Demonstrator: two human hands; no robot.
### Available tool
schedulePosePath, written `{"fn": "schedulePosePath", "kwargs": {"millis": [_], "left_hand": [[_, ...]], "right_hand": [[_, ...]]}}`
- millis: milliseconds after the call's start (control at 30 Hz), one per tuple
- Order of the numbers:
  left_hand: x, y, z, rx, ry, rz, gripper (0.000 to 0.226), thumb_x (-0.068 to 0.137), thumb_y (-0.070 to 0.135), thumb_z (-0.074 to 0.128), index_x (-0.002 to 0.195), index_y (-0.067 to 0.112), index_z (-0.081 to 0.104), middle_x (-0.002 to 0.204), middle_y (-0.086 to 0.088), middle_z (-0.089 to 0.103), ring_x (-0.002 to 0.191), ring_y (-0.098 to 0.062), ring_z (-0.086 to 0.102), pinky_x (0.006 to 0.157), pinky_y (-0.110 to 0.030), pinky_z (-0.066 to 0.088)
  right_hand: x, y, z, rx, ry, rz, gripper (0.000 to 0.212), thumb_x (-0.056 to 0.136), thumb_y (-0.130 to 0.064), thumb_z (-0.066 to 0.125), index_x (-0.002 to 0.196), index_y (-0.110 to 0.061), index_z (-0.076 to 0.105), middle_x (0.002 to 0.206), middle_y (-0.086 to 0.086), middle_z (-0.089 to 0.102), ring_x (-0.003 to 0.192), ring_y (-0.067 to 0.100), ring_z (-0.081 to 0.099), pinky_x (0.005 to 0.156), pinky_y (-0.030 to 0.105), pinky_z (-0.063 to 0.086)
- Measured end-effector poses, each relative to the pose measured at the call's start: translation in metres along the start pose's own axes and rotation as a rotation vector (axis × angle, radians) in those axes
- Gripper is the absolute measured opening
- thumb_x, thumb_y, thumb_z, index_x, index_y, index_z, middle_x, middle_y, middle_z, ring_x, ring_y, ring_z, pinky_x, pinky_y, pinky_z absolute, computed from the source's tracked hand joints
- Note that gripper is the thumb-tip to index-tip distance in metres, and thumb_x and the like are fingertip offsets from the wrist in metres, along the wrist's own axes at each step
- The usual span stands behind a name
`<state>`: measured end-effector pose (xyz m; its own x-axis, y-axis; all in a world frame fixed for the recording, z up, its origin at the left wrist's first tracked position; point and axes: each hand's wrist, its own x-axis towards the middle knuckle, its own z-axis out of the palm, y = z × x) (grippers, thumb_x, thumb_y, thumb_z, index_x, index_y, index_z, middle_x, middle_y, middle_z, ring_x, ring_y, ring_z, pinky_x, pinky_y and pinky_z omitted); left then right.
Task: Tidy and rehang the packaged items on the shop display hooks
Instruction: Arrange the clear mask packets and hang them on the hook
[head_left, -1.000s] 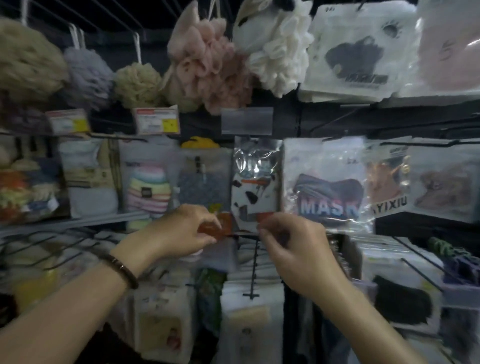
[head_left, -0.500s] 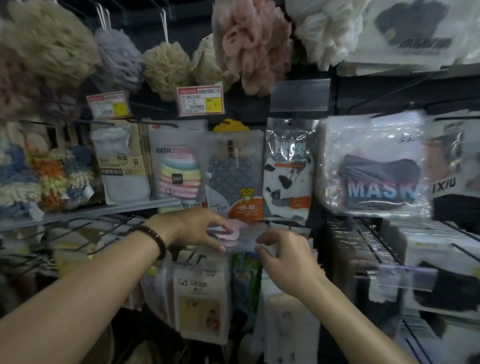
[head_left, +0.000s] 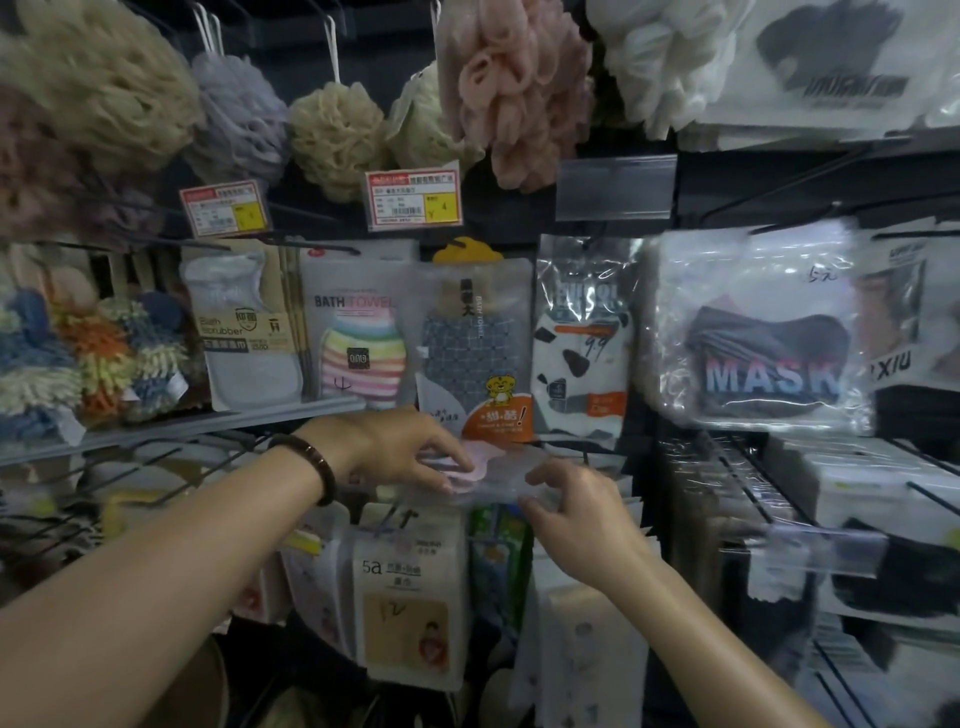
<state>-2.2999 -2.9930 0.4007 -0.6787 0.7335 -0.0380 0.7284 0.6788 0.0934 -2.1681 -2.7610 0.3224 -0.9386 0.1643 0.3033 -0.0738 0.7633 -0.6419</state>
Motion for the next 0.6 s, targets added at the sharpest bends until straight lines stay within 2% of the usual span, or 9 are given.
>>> {"fn": "schedulePosePath", "kwargs": {"millis": [100,167,233,333,400,467,500,533,600], "left_hand": [[-0.006,0.01,-0.001,0.118,0.041,0.056,0.033,0.107,0.052,0.056,0.139,0.056,0.061,0.141,0.023,0.068,0.114,0.004,0.064,0.102,-0.037,0.056],[-0.008,0.015,0.001,0.166,0.074,0.075,0.036,0.107,0.039,0.061,0.141,0.049,0.063,0.131,0.019,0.074,0.094,0.011,0.061,0.091,-0.028,0.055],[-0.009,0.015,0.005,0.166,0.112,0.08,0.04,0.106,0.032,0.064,0.142,0.049,0.063,0.131,0.019,0.075,0.098,0.01,0.063,0.09,-0.027,0.056],[-0.015,0.018,0.004,0.074,0.186,0.055,0.04,0.106,0.034,0.062,0.141,0.053,0.062,0.132,0.02,0.074,0.11,-0.001,0.07,0.096,-0.036,0.06],[-0.022,0.027,-0.001,-0.006,0.275,0.027,0.037,0.106,0.029,0.062,0.138,0.049,0.065,0.13,0.017,0.076,0.113,-0.005,0.07,0.1,-0.037,0.059],[-0.03,0.036,-0.002,-0.061,0.438,-0.017,0.041,0.106,0.018,0.054,0.135,0.045,0.067,0.128,0.012,0.076,0.113,-0.01,0.07,0.099,-0.038,0.058],[-0.036,0.042,-0.001,-0.075,0.51,-0.042,0.043,0.103,0.018,0.048,0.134,0.043,0.065,0.126,0.01,0.076,0.112,-0.011,0.07,0.096,-0.037,0.058],[-0.04,0.046,0.0,-0.093,0.568,-0.063,0.045,0.1,0.021,0.045,0.134,0.042,0.064,0.124,0.009,0.075,0.11,-0.012,0.069,0.093,-0.035,0.058],[-0.044,0.051,0.003,-0.145,0.671,-0.112,0.044,0.102,0.017,0.047,0.136,0.039,0.064,0.12,0.006,0.075,0.105,-0.013,0.069,0.089,-0.034,0.057]], "right_hand": [[0.0,0.0,-0.002,-0.007,0.034,-0.003,0.041,0.099,-0.042,0.066,0.137,-0.027,0.063,0.14,0.002,0.061,0.125,0.02,0.06,0.104,0.042,0.056],[-0.002,0.0,-0.002,-0.007,0.067,-0.012,0.04,0.098,-0.04,0.066,0.137,-0.028,0.063,0.139,0.002,0.061,0.128,0.02,0.058,0.106,0.037,0.052],[-0.004,-0.002,-0.003,0.0,0.105,-0.038,0.041,0.098,-0.038,0.067,0.137,-0.028,0.063,0.14,0.0,0.06,0.13,0.019,0.055,0.101,0.03,0.046],[-0.01,-0.003,-0.002,0.044,0.174,-0.097,0.038,0.099,-0.031,0.069,0.136,-0.028,0.064,0.138,-0.004,0.057,0.126,0.014,0.054,0.092,0.019,0.039],[-0.015,-0.003,-0.002,0.099,0.289,-0.155,0.038,0.098,-0.024,0.071,0.135,-0.026,0.064,0.138,-0.005,0.055,0.128,0.011,0.052,0.097,0.016,0.043],[-0.021,-0.003,0.0,0.133,0.501,-0.222,0.044,0.094,-0.016,0.077,0.137,-0.021,0.065,0.145,0.001,0.054,0.137,0.017,0.051,0.114,0.031,0.047],[-0.023,-0.004,0.001,0.136,0.62,-0.258,0.048,0.091,-0.012,0.08,0.136,-0.018,0.066,0.147,0.005,0.054,0.14,0.022,0.05,0.116,0.038,0.046],[-0.025,-0.005,0.004,0.136,0.71,-0.293,0.052,0.086,-0.008,0.083,0.135,-0.015,0.067,0.146,0.008,0.054,0.14,0.025,0.05,0.114,0.041,0.046],[-0.028,-0.009,0.014,0.147,0.764,-0.358,0.056,0.077,-0.002,0.087,0.129,-0.012,0.069,0.138,0.009,0.055,0.13,0.021,0.052,0.108,0.04,0.051]]}}
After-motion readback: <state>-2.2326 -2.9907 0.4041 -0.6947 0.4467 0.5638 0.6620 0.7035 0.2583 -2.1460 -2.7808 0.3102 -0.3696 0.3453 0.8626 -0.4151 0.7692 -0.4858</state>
